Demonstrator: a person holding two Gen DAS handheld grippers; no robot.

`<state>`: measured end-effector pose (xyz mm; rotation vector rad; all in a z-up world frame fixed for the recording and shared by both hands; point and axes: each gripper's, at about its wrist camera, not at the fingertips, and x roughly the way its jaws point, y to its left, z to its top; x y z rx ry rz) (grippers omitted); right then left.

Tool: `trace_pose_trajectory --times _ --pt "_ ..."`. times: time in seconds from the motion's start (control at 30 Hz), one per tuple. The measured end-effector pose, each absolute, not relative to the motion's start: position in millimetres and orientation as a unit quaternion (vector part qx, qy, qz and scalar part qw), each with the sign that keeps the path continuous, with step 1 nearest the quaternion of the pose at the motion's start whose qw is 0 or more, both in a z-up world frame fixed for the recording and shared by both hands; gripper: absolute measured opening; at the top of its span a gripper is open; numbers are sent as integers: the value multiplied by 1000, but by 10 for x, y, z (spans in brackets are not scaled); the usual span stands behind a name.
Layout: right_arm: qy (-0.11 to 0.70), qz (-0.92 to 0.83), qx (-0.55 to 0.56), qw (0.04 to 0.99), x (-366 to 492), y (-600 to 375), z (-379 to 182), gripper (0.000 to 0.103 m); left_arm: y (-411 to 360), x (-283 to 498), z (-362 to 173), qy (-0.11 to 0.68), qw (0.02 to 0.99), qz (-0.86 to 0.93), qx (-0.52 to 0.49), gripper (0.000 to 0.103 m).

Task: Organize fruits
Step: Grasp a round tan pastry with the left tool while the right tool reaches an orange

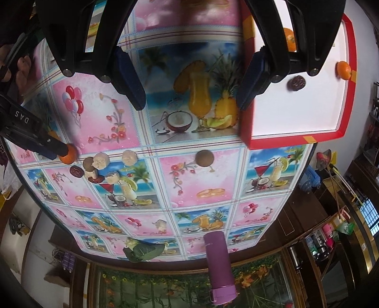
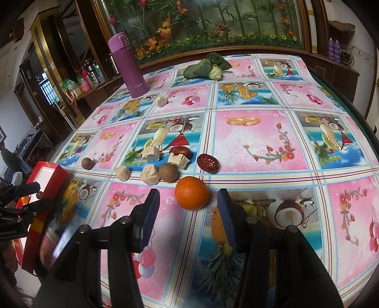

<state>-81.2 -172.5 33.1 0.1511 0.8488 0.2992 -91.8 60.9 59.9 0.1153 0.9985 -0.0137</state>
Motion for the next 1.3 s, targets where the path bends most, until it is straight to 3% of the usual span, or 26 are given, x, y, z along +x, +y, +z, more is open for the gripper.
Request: trace_pose_trajectory --times 0.9,1.07,1.3 --pt "426 147 77 889 -654 -1702 184 52 17 -217 309 495 866 -52 55 78" --pt "427 148 83 888 -641 -1701 181 43 -46 -154 238 497 864 -54 63 78" --pt "427 152 86 887 -635 -1711 178 35 -58 -127 182 495 864 -72 58 51"
